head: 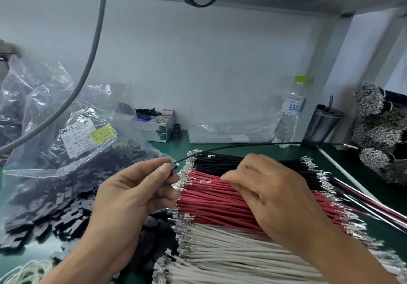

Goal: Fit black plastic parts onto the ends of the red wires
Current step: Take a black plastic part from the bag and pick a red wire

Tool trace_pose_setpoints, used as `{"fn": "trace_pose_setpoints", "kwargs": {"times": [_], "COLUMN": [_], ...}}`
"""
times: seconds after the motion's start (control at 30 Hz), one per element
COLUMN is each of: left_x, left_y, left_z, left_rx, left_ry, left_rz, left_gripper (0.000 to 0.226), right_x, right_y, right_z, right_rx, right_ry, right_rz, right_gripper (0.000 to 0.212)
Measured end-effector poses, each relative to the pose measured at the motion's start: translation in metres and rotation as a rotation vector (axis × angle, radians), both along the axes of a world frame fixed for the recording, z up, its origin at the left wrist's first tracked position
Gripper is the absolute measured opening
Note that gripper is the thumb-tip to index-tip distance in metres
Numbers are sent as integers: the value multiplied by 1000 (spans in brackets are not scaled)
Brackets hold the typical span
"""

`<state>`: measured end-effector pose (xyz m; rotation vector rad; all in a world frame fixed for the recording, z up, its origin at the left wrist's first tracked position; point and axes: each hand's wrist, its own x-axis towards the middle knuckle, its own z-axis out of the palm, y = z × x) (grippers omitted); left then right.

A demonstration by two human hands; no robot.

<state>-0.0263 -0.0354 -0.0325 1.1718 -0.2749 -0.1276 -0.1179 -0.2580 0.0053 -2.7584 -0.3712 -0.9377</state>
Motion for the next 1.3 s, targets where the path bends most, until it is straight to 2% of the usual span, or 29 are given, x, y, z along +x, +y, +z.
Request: {"fn": "trace_pose_setpoints", "kwargs": {"times": [0.1, 0.27, 0.4, 0.67, 0.83, 0.97, 1.07, 1.17, 1.3], "left_x": [-5, -13, -15, -16, -15, -16, -17, -17, -18], "left_y": [-1, -4, -5, -4, -3, -4, -4, -4, -5], "left_z": [2, 3, 3, 4, 5, 4, 5, 6, 6], "left_rx": [5, 23, 40, 58, 77, 95, 127, 135, 117], "left_ry": [16, 43, 48, 33, 33, 49, 67, 97, 164], "left_rz": [-98, -251, -304, -351, -368, -386, -381, -377, -376], "left_gripper": [73, 73, 68, 63, 62, 48, 47, 49, 54], "right_x": [-13, -16, -18, -21, -23, -24, -24, -23, -23], "right_y": [8, 14, 14, 13, 13, 12, 12, 16, 20], "right_z": [-4, -5, -6, -4, 0, 2, 2, 0, -4], "right_rx": [131, 308, 349, 263, 140, 10, -36, -31, 74], "right_ry": [-77, -99, -73, 29, -55, -121, -156, -170, -139], "right_rz": [34, 61, 67, 16, 10, -6, -10, -2, 6], "right_gripper": [10, 9, 11, 15, 12, 13, 13, 13, 17]}}
